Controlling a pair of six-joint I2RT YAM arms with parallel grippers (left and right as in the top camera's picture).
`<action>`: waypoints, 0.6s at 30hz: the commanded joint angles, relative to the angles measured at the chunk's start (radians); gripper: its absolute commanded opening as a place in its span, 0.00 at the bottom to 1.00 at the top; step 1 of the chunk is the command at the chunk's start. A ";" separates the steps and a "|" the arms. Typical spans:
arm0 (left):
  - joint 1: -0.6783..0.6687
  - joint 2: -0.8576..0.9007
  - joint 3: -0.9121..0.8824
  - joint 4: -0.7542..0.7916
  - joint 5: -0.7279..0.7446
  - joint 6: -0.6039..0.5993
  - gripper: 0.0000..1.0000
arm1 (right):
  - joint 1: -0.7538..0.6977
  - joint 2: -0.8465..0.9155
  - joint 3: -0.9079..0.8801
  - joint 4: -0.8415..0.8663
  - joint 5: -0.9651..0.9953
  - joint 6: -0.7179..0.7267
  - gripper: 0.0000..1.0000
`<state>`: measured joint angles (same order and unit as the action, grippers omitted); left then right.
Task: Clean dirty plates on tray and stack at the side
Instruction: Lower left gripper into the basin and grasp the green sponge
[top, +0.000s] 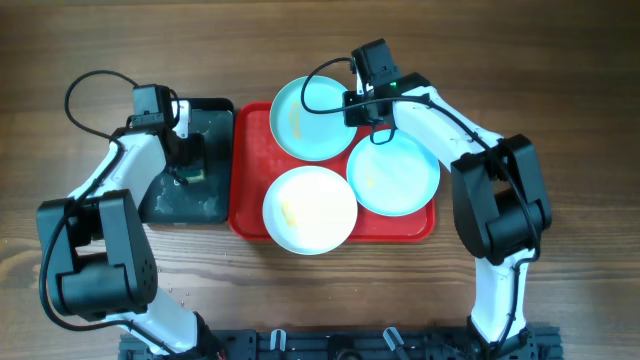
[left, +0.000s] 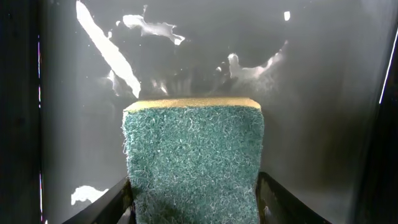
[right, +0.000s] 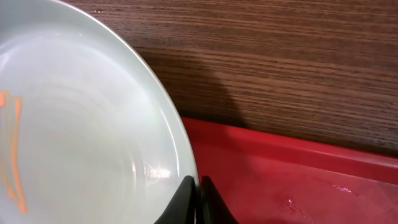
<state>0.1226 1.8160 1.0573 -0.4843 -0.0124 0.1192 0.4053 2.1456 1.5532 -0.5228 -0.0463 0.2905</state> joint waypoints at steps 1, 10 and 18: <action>0.000 0.013 -0.011 0.005 0.015 0.005 0.53 | 0.001 0.009 -0.010 0.004 0.014 -0.002 0.05; 0.000 -0.029 -0.008 0.002 0.024 0.004 0.12 | 0.001 0.009 -0.010 0.006 0.014 -0.002 0.05; 0.000 -0.364 -0.008 -0.026 0.023 0.005 0.04 | 0.001 0.009 -0.010 0.006 0.014 -0.002 0.05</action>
<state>0.1226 1.5715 1.0435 -0.5137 -0.0013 0.1219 0.4053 2.1456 1.5532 -0.5220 -0.0467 0.2905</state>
